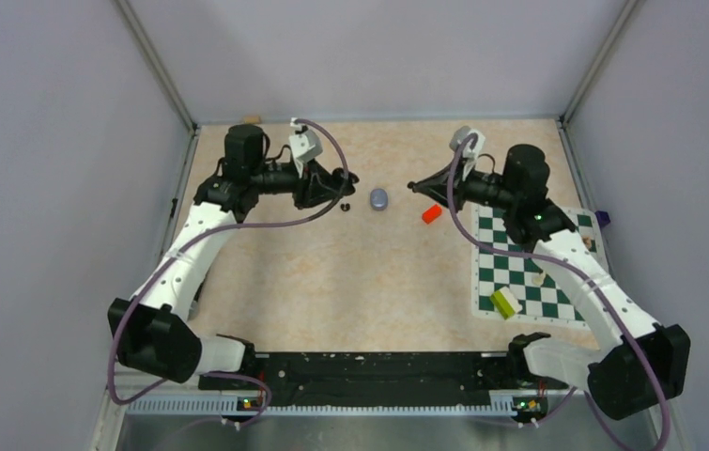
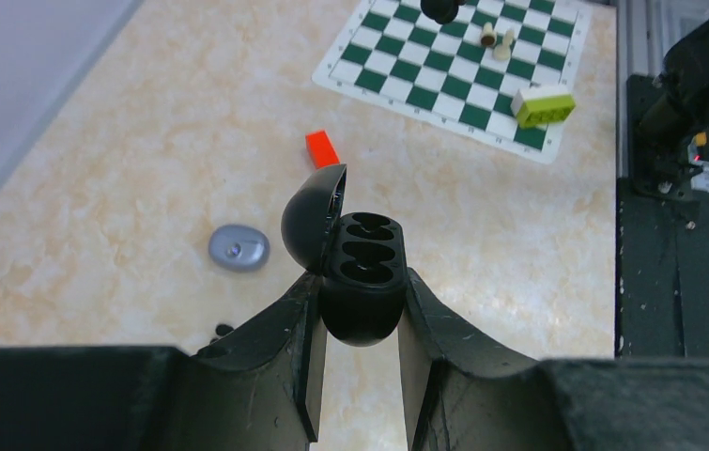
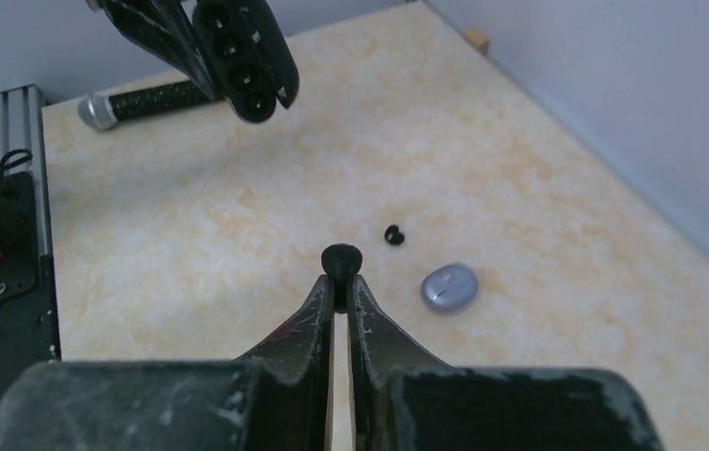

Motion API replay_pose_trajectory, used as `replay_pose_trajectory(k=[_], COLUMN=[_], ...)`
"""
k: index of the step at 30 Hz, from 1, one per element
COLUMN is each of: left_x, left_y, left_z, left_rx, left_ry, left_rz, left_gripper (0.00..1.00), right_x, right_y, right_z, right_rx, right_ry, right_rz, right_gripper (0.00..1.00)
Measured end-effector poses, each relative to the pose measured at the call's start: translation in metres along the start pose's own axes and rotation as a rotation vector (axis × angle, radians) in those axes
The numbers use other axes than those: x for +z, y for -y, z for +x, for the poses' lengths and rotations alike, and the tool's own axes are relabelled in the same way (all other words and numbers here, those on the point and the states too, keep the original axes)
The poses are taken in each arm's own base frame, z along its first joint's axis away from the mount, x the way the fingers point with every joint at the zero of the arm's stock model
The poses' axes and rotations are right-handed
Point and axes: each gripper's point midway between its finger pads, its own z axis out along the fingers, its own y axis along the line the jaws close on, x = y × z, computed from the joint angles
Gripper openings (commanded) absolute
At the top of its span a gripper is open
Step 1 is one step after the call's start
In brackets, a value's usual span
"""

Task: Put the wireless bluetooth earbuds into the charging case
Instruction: Pick up the right earbud from the center of the board, then insert the right earbud into the right side groove of the charging case.

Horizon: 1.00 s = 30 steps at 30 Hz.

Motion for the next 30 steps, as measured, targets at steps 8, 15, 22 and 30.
replay_pose_trajectory(k=[8, 15, 22, 30], left_x=[0.011, 0.025, 0.028, 0.035], left_y=[0.008, 0.032, 0.055, 0.069], left_z=[-0.033, -0.014, -0.025, -0.01], left_rx=[-0.102, -0.232, -0.159, -0.132], left_ry=[0.188, 0.217, 0.239, 0.2], left_rz=[0.071, 0.184, 0.291, 0.363], left_gripper=[0.0, 0.0, 0.0, 0.0], right_x=[-0.022, -0.032, -0.029, -0.031], right_y=[-0.019, -0.049, -0.06, -0.071], right_z=[-0.1, -0.09, -0.068, -0.065], right_rx=[-0.121, -0.093, -0.058, -0.076], right_ry=[0.235, 0.28, 0.258, 0.266], right_rz=[-0.013, -0.115, -0.187, -0.253], right_gripper=[0.03, 0.04, 0.04, 0.04])
